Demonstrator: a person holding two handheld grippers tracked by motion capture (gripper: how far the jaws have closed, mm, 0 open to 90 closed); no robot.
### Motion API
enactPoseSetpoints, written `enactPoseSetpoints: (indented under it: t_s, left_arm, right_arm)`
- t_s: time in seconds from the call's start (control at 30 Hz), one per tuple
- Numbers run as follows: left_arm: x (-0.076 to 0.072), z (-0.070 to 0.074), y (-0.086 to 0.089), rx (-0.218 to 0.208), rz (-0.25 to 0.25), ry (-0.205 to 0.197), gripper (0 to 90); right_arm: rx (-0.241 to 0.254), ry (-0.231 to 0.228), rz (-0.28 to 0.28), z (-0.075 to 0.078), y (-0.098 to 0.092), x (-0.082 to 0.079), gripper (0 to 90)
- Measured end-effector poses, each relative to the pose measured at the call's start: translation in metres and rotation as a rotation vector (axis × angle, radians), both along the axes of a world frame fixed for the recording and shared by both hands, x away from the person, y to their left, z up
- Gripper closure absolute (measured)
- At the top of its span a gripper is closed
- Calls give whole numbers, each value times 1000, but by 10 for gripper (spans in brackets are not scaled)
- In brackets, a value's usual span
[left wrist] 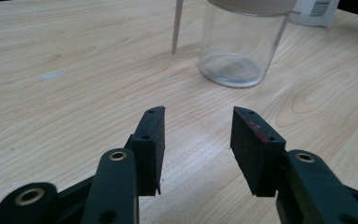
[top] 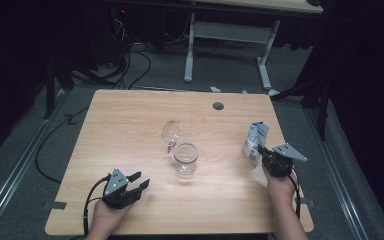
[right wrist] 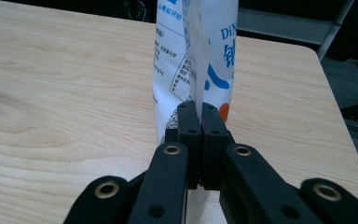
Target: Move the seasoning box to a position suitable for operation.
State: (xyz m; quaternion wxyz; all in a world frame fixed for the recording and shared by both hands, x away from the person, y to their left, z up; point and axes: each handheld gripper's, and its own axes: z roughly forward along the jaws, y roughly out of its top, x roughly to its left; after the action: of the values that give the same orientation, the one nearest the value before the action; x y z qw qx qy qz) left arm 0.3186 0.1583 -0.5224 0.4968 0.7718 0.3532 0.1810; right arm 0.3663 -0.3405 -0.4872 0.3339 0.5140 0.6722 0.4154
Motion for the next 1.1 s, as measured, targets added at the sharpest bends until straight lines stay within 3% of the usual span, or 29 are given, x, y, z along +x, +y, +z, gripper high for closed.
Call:
enactPoseSetpoints:
  t_s: [0.3,0.77,1.1]
  left_arm:
    - [0,0,1,-20,-5,-9,532]
    - [-1,2,-2,-38,-15,-18,521]
    - [1,17,-23,-72,-50,-20,519]
  right_arm:
    - [-31,22,26,9,3,-3,897]
    - [-42,37,82,25,11,-13,900]
    - [-15,63,120,36,16,-16,900]
